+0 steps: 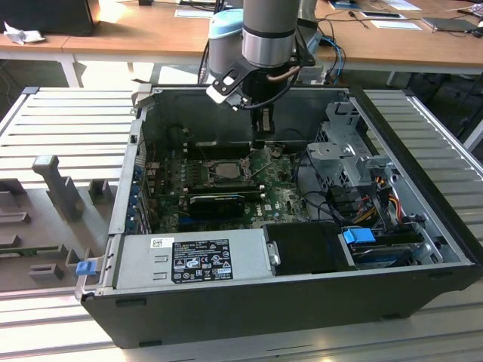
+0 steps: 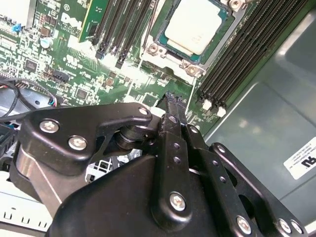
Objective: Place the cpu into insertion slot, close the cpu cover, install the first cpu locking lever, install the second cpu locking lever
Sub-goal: 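Close the cpu cover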
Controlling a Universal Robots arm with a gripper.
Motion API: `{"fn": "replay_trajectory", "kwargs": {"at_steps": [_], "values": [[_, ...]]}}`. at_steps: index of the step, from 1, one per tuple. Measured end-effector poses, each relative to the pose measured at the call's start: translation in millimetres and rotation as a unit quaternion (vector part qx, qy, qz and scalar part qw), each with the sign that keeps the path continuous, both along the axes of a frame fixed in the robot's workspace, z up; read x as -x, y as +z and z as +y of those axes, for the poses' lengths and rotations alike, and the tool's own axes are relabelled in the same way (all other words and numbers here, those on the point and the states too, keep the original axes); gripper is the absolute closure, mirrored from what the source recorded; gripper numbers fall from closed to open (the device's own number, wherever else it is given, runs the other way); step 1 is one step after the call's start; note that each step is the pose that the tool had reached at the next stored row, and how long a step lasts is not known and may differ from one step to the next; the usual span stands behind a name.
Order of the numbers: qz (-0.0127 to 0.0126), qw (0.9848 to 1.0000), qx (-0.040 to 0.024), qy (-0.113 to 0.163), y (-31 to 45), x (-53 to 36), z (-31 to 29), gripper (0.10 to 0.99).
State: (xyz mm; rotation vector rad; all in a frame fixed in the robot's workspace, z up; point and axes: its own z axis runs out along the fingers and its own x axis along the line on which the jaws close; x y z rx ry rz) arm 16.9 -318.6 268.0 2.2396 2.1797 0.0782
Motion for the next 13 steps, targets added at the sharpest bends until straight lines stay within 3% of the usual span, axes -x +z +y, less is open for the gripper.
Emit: {"fn": "replay_trajectory", "kwargs": {"at_steps": [13], "values": [[0.0005, 1.0000, 0.0000, 0.000, 0.0, -26.4, 0.0, 0.980]]}}
